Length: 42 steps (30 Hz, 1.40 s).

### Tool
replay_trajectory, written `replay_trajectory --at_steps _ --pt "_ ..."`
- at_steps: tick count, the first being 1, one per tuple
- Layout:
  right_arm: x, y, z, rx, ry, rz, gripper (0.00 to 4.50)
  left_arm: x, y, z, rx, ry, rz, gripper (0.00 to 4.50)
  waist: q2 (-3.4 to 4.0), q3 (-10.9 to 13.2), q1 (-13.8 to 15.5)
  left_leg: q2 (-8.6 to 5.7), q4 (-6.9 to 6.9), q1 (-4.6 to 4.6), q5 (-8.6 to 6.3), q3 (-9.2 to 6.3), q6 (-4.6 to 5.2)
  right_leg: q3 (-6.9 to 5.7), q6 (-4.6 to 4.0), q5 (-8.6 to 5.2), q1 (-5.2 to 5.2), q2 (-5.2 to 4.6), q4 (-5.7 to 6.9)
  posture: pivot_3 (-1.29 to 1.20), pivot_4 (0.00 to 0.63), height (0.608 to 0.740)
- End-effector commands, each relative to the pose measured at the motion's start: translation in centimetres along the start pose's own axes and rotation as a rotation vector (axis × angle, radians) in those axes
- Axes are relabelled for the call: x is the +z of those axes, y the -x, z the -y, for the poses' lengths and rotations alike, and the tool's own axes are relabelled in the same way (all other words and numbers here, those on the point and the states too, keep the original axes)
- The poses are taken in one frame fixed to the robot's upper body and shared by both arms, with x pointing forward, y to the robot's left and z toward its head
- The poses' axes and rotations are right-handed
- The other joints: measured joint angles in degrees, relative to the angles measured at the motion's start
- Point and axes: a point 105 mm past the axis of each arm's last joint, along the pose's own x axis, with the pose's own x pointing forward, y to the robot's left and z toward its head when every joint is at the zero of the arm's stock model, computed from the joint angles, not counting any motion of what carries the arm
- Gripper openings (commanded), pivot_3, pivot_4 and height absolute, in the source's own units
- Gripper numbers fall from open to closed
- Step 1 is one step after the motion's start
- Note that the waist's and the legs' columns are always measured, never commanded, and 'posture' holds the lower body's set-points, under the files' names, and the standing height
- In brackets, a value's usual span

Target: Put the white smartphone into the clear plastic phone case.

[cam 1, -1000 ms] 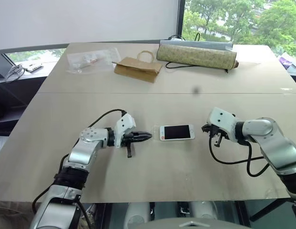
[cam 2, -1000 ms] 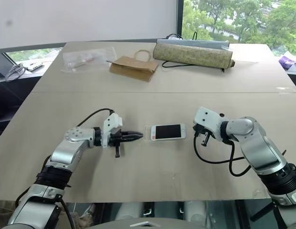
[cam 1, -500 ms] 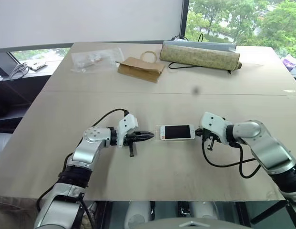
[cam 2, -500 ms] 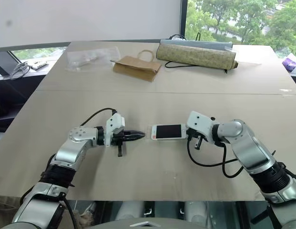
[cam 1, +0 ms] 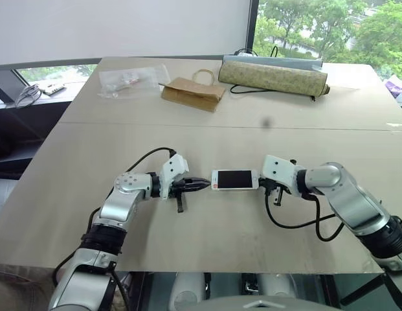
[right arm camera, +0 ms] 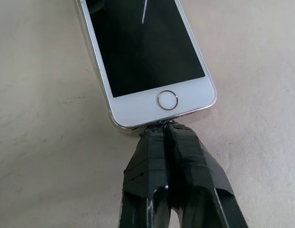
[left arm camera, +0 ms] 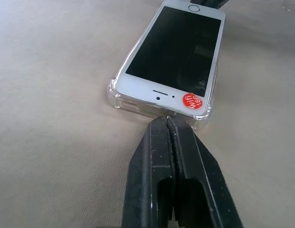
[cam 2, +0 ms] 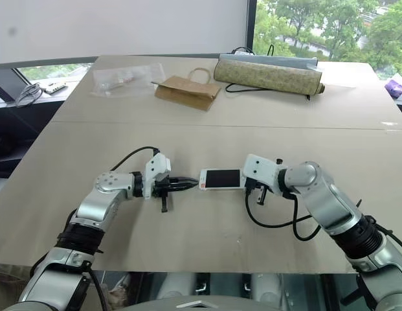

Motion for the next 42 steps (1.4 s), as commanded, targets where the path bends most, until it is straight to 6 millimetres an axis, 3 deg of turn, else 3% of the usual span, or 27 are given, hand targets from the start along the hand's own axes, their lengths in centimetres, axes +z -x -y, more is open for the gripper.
replay_trajectory --at_steps 1,9,15,21,25,30,35,42 --pt "2.6 -0.3 -1.2 0.037 0.074 0.083 0.00 0.2 -0.7 0.5 -0.013 -0.006 -0.002 0.03 0.00 0.00 -0.03 0.00 0.01 0.00 0.00 0.00 0.00 0.00 0.00 0.00 0.00 0.00 0.00 0.00 0.150 0.740" --pt "2.3 -0.2 -1.1 0.039 0.056 0.088 0.00 0.3 -0.5 0.6 -0.005 0.000 0.001 0.03 0.00 0.00 -0.11 0.04 0.03 0.01 0.00 0.00 0.00 0.00 0.00 0.00 0.01 0.03 0.02 0.00 0.150 0.740" --pt "0.0 1.5 1.0 -0.041 -0.001 0.040 0.00 0.4 1.9 0.1 0.078 0.029 0.008 0.03 0.00 0.01 -0.22 0.04 0.03 0.00 0.00 0.02 0.00 0.02 0.00 0.00 0.00 0.02 0.00 0.00 0.150 0.740" --pt "-2.0 3.9 2.0 -0.103 -0.110 0.073 0.00 3.3 4.0 1.5 0.039 0.086 0.104 0.03 -0.06 0.25 0.15 0.05 0.02 -0.06 0.00 0.01 -0.01 0.01 -0.05 0.02 -0.02 -0.03 -0.05 0.00 0.150 0.740" --pt "-2.8 4.9 1.9 -0.122 -0.125 0.090 0.00 4.8 2.9 1.5 0.038 0.075 0.129 0.03 -0.06 0.29 0.21 -0.02 0.03 -0.07 0.00 -0.07 -0.01 -0.06 0.03 -0.02 0.03 -0.09 -0.06 0.00 0.150 0.740" --pt "-1.6 5.7 1.5 -0.116 -0.149 0.180 0.00 5.5 0.6 2.1 -0.003 0.079 0.137 0.03 -0.07 0.32 -0.14 -0.03 0.06 -0.03 0.00 -0.04 0.00 0.02 0.05 -0.02 0.06 0.01 -0.04 0.00 0.150 0.740" --pt "-0.4 5.8 0.7 -0.102 -0.167 0.236 0.00 4.3 -1.4 1.8 -0.024 0.121 0.064 0.03 -0.09 0.35 0.10 0.03 0.05 -0.02 0.00 -0.11 -0.01 -0.02 0.04 -0.03 0.06 0.15 -0.04 0.00 0.150 0.740" --pt "0.8 5.6 -0.2 -0.093 -0.178 0.271 0.00 2.4 -1.8 0.7 0.023 0.093 -0.041 0.03 -0.12 0.36 0.06 0.01 0.07 -0.04 0.00 -0.08 -0.01 0.02 0.04 -0.02 0.06 0.11 -0.05 0.00 0.150 0.740"
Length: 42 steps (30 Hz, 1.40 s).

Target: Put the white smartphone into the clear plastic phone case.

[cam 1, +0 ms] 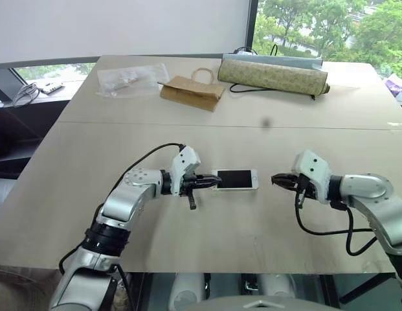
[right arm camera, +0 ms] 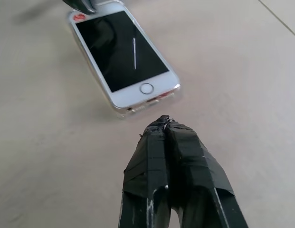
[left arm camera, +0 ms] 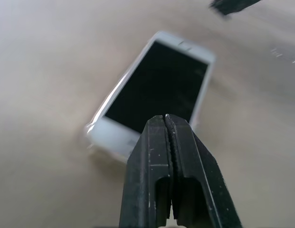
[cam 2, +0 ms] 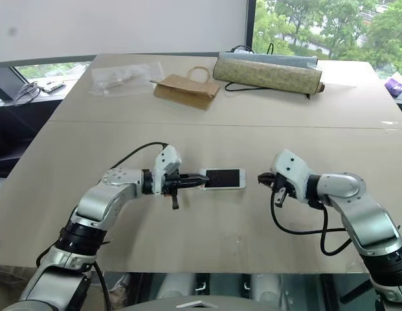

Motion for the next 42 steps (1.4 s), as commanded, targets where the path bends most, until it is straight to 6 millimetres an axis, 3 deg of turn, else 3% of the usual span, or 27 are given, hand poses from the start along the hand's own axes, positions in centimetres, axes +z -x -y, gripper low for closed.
replay_trajectory --at_steps 1,14,27,37,42 --pt "1.5 0.2 -0.4 -0.004 0.023 0.049 0.00 0.0 -0.2 -0.2 0.007 -0.051 -0.021 0.03 0.00 0.00 0.03 0.00 0.00 0.00 0.00 -0.01 0.00 -0.01 0.00 0.00 0.00 0.00 0.00 0.00 0.150 0.740" --pt "1.5 -2.3 0.6 0.021 0.008 -0.017 0.00 -1.1 -1.2 0.2 0.007 -0.075 -0.066 0.03 0.00 -0.01 0.07 -0.04 0.04 0.01 0.00 -0.02 0.00 -0.03 -0.11 0.06 0.04 -0.06 0.03 0.00 0.150 0.740" --pt "1.9 -5.1 0.9 0.105 0.038 -0.033 0.00 -1.4 -0.6 -0.3 0.066 -0.086 -0.085 0.03 0.01 -0.02 -0.04 -0.01 0.07 0.06 0.00 0.00 0.01 -0.02 -0.11 0.07 0.07 -0.05 0.06 0.00 0.150 0.740" --pt "-2.4 -5.9 1.3 0.136 0.082 -0.256 0.00 -1.4 -0.5 -0.4 0.094 -0.070 -0.071 0.03 0.00 -0.18 -0.07 0.00 0.13 0.14 0.00 -0.03 0.01 -0.05 -0.08 0.06 0.17 -0.05 0.08 0.00 0.150 0.740" --pt "-3.5 -6.5 0.6 0.206 0.061 -0.308 0.00 -1.3 -0.5 -0.6 0.102 -0.071 -0.072 0.03 -0.04 -0.40 -0.06 0.02 0.16 0.22 0.00 -0.06 0.01 -0.09 -0.04 0.03 0.29 -0.07 0.08 0.00 0.150 0.740"
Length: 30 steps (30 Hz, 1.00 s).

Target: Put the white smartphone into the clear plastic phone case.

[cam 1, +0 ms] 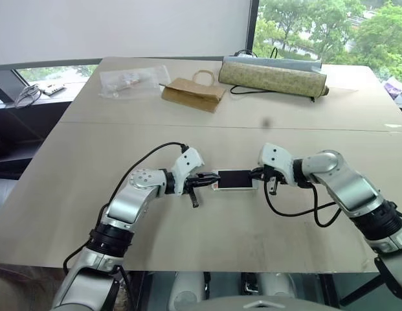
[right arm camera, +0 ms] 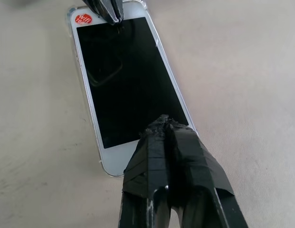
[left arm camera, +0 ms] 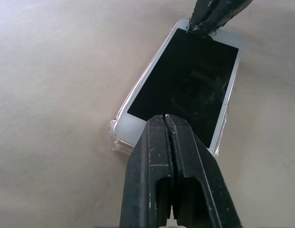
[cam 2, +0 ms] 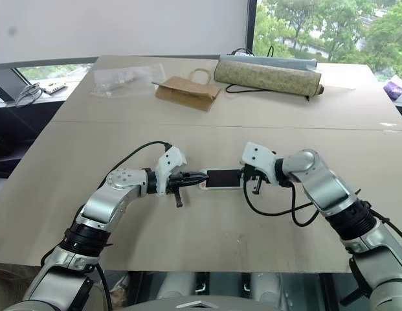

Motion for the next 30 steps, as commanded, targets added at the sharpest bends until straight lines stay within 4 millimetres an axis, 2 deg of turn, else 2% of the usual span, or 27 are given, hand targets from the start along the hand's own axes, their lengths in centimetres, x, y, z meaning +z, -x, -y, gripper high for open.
replay_trajectory --at_steps 1,5,7,13,19,26,30 --pt "-4.1 -1.3 -1.2 0.074 -0.064 -0.155 0.00 -1.2 0.0 0.0 0.006 0.020 -0.046 0.03 -0.01 -0.13 -0.01 0.00 0.00 0.02 0.00 -0.01 0.00 0.00 0.00 0.00 0.02 0.00 0.00 0.00 0.150 0.740" --pt "-4.8 -2.4 -1.9 0.134 -0.096 -0.179 0.00 -1.5 0.1 0.3 -0.008 0.014 -0.060 0.03 -0.02 -0.17 -0.07 0.02 -0.02 0.38 -0.01 -0.01 0.00 -0.01 0.01 -0.04 0.36 -0.10 -0.04 0.00 0.150 0.740" --pt "-5.3 -3.0 -2.1 0.156 -0.132 -0.191 0.00 -1.7 0.1 0.4 -0.015 0.011 -0.068 0.03 -0.08 -0.31 -0.24 0.04 -0.17 0.92 -0.03 0.01 0.00 0.00 -0.17 -0.17 0.76 -0.27 -0.10 0.00 0.150 0.740" --pt "-7.3 -3.8 -2.8 0.190 -0.150 -0.250 0.00 -1.7 -0.1 0.3 -0.018 0.009 -0.069 0.03 -0.03 -1.26 -0.64 0.07 -0.26 1.02 -0.03 -0.01 -0.01 -0.01 -0.19 -0.18 0.77 -0.33 -0.09 0.00 0.150 0.740" --pt "-8.1 -3.8 -2.4 0.172 -0.234 -0.266 0.00 -1.8 -0.2 0.2 -0.019 0.008 -0.073 0.03 0.02 -1.92 -0.91 0.06 -0.40 1.14 -0.17 0.01 -0.25 0.04 -0.21 -0.19 0.79 -0.38 -0.10 0.00 0.150 0.740" --pt "-9.3 -4.4 -3.3 0.192 -0.277 -0.308 0.00 -2.1 -0.2 0.4 -0.031 0.004 -0.088 0.03 0.04 -2.22 -1.08 0.05 -0.52 1.29 -0.19 0.01 -0.29 0.02 -0.27 -0.22 0.90 -0.47 -0.19 0.00 0.150 0.740" --pt "-9.1 -4.8 -3.3 0.186 -0.292 -0.293 0.00 -2.2 -0.2 0.5 -0.033 0.001 -0.093 0.03 -0.03 -2.32 -1.09 -0.03 -0.97 1.82 -0.20 0.14 -0.30 -0.20 -0.30 -0.25 1.12 -0.85 -0.28 0.00 0.150 0.740"
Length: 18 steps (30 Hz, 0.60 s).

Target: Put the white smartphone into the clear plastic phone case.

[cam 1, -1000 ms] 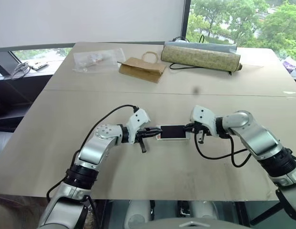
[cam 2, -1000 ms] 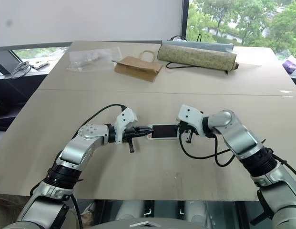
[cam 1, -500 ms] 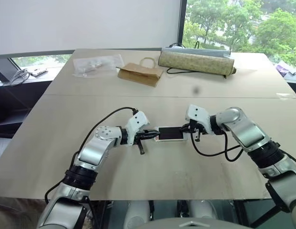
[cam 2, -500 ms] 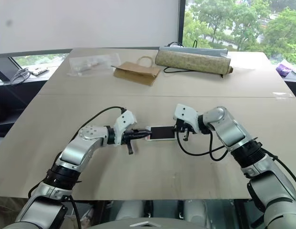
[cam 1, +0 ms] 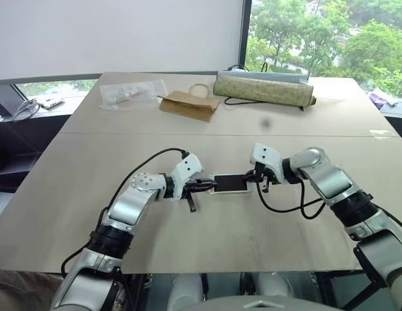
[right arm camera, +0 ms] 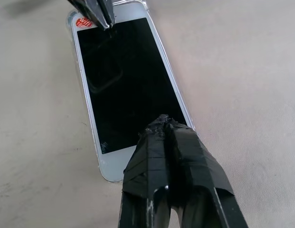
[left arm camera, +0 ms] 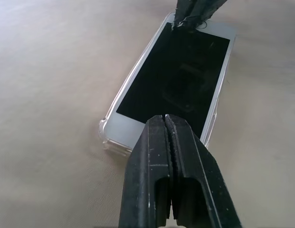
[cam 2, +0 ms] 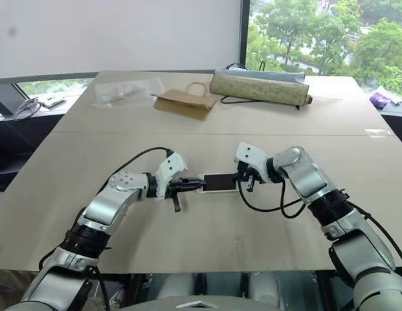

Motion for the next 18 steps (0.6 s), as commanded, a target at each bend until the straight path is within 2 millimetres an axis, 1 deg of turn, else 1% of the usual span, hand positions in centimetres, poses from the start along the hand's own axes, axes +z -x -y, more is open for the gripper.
replay_trajectory --at_steps 1,5,6,7,9,10,11,12,13,14,16,18 --pt "-7.9 -2.1 -2.3 0.054 -0.212 -0.252 0.00 -0.2 -0.1 0.3 -0.015 -0.005 -0.018 0.03 0.01 0.00 -0.04 0.00 -0.05 0.04 0.00 0.00 0.00 -0.13 0.00 0.00 0.00 -0.09 -0.02 0.00 0.150 0.740" --pt "-7.0 -1.8 -2.2 0.044 -0.250 -0.204 0.00 -0.2 -0.1 0.4 -0.014 -0.003 -0.020 0.03 0.06 0.02 -0.08 0.00 -0.11 0.06 -0.01 0.00 -0.01 -0.61 0.00 0.00 -0.02 -0.44 -0.03 0.00 0.150 0.740" --pt "-6.2 -1.7 -1.9 0.028 -0.212 -0.153 0.00 -0.2 -0.1 0.4 -0.015 -0.002 -0.020 0.03 0.07 0.02 -0.08 0.01 -0.11 0.04 -0.01 -0.01 -0.01 -0.74 0.00 0.00 -0.02 -0.52 -0.05 0.00 0.150 0.740" --pt "-5.0 -1.7 -1.5 0.007 -0.185 -0.078 0.00 -0.2 -0.1 0.4 -0.015 -0.001 -0.021 0.03 0.07 0.03 -0.06 0.01 -0.11 0.02 -0.01 -0.02 -0.02 -0.80 0.00 0.00 -0.02 -0.55 -0.07 0.00 0.150 0.740" --pt "-2.2 -0.8 -0.6 -0.034 -0.223 0.084 0.00 -0.2 -0.2 0.5 -0.015 0.001 -0.021 0.03 0.19 0.19 -0.02 0.02 -0.15 -0.05 -0.02 -0.06 -0.03 -0.92 0.01 0.00 -0.03 -0.58 -0.17 0.00 0.150 0.740" --pt "-1.2 -0.1 -0.4 -0.043 -0.223 0.136 0.00 -0.2 -0.2 0.5 -0.015 0.002 -0.020 0.03 0.26 0.34 0.00 0.03 -0.16 -0.09 -0.02 -0.08 -0.03 -0.95 0.01 0.00 -0.03 -0.58 -0.21 0.00 0.150 0.740" --pt "-0.5 0.5 -0.3 -0.050 -0.219 0.169 0.00 -0.2 -0.2 0.5 -0.015 0.003 -0.019 0.03 0.42 0.56 0.02 0.03 -0.16 -0.17 -0.02 -0.09 -0.03 -0.98 0.01 0.00 -0.06 -0.59 -0.27 0.00 0.150 0.740" --pt "-0.1 1.1 -0.3 -0.059 -0.217 0.189 0.00 -0.2 -0.2 0.6 -0.016 0.005 -0.019 0.03 0.79 0.82 0.02 0.02 -0.15 -0.29 -0.02 -0.07 -0.03 -1.00 0.01 0.00 -0.14 -0.62 -0.33 0.00 0.150 0.740" --pt "0.2 1.7 -0.3 -0.069 -0.208 0.197 0.00 -0.2 -0.2 0.6 -0.017 0.007 -0.018 0.03 1.00 0.95 0.07 -0.01 -0.15 -0.50 -0.01 -0.05 -0.02 -1.01 0.03 0.02 -0.32 -0.65 -0.39 0.00 0.150 0.740" --pt "0.4 2.2 -0.3 -0.077 -0.201 0.198 0.00 -0.3 -0.2 0.7 -0.019 0.009 -0.018 0.03 1.00 0.99 0.14 -0.08 -0.15 -0.83 0.00 -0.06 0.00 -1.03 0.01 0.06 -0.54 -0.64 -0.38 0.00 0.150 0.740" --pt "0.5 2.8 -0.5 -0.082 -0.192 0.195 0.00 -0.3 -0.3 0.7 -0.021 0.011 -0.017 0.03 1.02 1.20 0.49 -0.04 -0.15 -1.03 0.14 -0.13 0.23 -1.19 0.21 0.17 -0.64 -0.53 -0.41 0.00 0.150 0.740" --pt "0.3 3.2 -0.6 -0.089 -0.184 0.171 0.00 -0.3 -0.3 0.7 -0.021 0.014 -0.016 0.03 1.02 1.28 0.87 -0.03 -0.27 -1.14 0.10 -0.20 0.18 -1.31 0.14 0.20 -0.65 -0.43 -0.62 0.00 0.150 0.740"
